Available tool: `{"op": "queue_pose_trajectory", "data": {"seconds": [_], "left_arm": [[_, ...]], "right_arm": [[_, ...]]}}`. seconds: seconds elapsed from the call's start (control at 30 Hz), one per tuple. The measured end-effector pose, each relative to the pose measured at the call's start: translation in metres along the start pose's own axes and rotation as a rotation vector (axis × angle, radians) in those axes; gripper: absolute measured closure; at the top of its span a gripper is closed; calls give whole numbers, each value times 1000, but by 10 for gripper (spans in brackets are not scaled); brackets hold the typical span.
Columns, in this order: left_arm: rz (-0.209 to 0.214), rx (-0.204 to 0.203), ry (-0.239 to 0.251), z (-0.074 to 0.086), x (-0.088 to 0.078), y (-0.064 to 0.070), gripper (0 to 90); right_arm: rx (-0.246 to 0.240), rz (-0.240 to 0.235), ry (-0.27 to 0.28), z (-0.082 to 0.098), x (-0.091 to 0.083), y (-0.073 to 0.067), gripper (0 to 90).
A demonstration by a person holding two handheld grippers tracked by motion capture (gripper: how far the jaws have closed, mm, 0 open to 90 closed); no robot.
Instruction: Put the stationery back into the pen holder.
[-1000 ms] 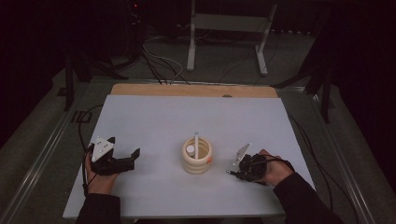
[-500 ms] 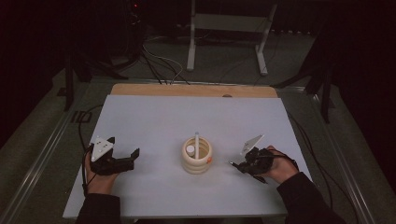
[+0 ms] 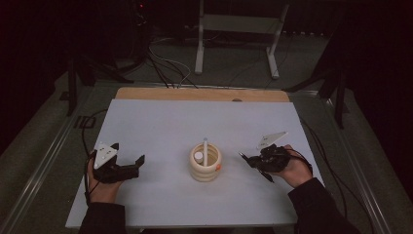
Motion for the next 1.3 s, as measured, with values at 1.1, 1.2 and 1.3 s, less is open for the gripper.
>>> {"op": "queue_pose_trajectory", "data": {"seconds": [1.1, 1.2, 1.3], "left_arm": [[-2, -1, -3, 1, -4, 1, 2], [3, 3, -5, 1, -4, 2, 2], [7, 6, -10, 2, -3, 3, 2]], "right_arm": [[132, 159, 330, -47, -26, 13, 797], [128, 162, 345, -53, -27, 12, 797], [121, 164, 355, -58, -27, 11, 797]]}}
Point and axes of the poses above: each handheld gripper's, and its own axes: x roughly forward along the jaws, z roughly out of its underside, y roughly to its right, the point moved 1 cm from there along x, roughly forward along the jaws, and after that the axes turned 4 degrees about -x, right-handed, at the moved point
